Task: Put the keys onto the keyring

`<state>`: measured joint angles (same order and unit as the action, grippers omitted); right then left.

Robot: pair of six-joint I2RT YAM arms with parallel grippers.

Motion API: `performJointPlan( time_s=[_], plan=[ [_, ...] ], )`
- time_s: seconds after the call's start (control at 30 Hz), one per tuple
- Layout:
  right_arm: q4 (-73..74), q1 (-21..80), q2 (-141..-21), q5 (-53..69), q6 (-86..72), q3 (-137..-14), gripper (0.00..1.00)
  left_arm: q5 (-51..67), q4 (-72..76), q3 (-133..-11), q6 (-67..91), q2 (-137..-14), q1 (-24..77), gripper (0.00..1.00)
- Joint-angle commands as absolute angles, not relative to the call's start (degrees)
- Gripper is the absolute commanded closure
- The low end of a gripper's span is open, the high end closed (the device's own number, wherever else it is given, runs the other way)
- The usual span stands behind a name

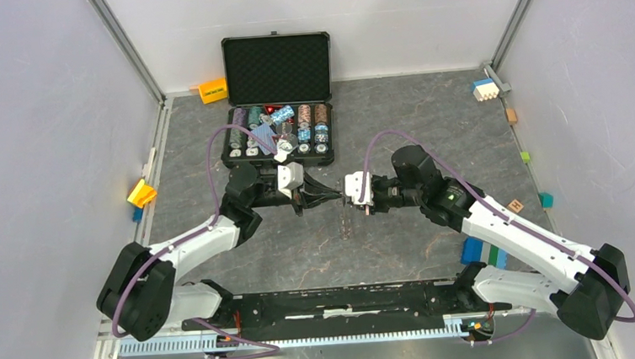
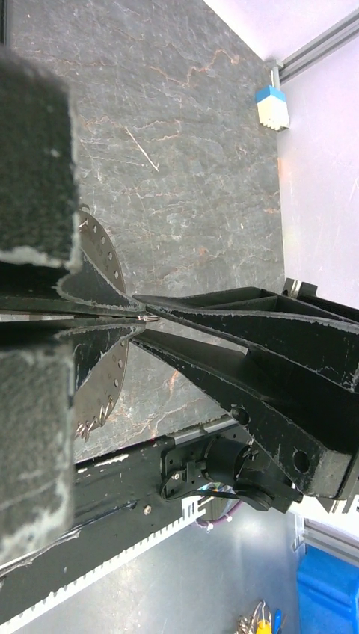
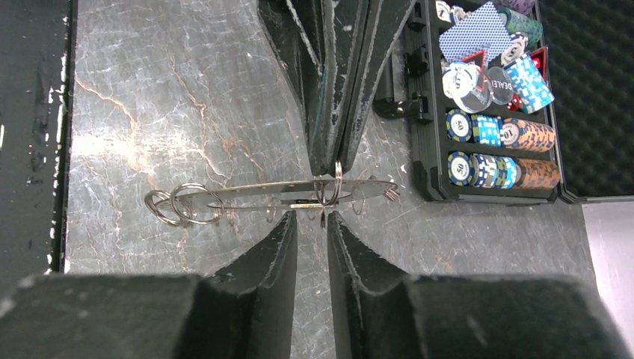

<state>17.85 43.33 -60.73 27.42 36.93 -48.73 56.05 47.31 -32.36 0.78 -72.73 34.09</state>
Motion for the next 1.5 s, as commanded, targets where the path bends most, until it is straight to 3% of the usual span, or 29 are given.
performJointPlan(
  time_s=[0.0, 0.47, 1.13, 1.27, 1.47],
  plan=[
    [16.2, 43.2, -60.6, 29.4, 36.6, -50.5, 0.75, 55.9, 51.5, -32.3, 3.1, -73.1, 33.9, 0.98],
    [13.7, 43.7, -61.0, 24.6, 35.3, -49.0, 0.92, 51.1, 52.7, -32.7, 6.2, -74.0, 34.0, 0.98],
    [12.4, 44.8, -64.1, 21.4, 31.2, -50.5, 0.97, 44.1, 52.0, -33.8, 8.5, -75.5, 34.0, 0.98],
    [12.6, 44.9, -64.3, 21.7, 31.2, -50.4, 0.94, 44.0, 51.9, -33.6, 7.8, -75.6, 34.0, 0.98],
    [12.9, 44.9, -61.7, 19.9, 32.1, -49.3, 0.71, 45.8, 51.8, -32.8, 5.3, -74.6, 33.9, 0.98]
  ],
)
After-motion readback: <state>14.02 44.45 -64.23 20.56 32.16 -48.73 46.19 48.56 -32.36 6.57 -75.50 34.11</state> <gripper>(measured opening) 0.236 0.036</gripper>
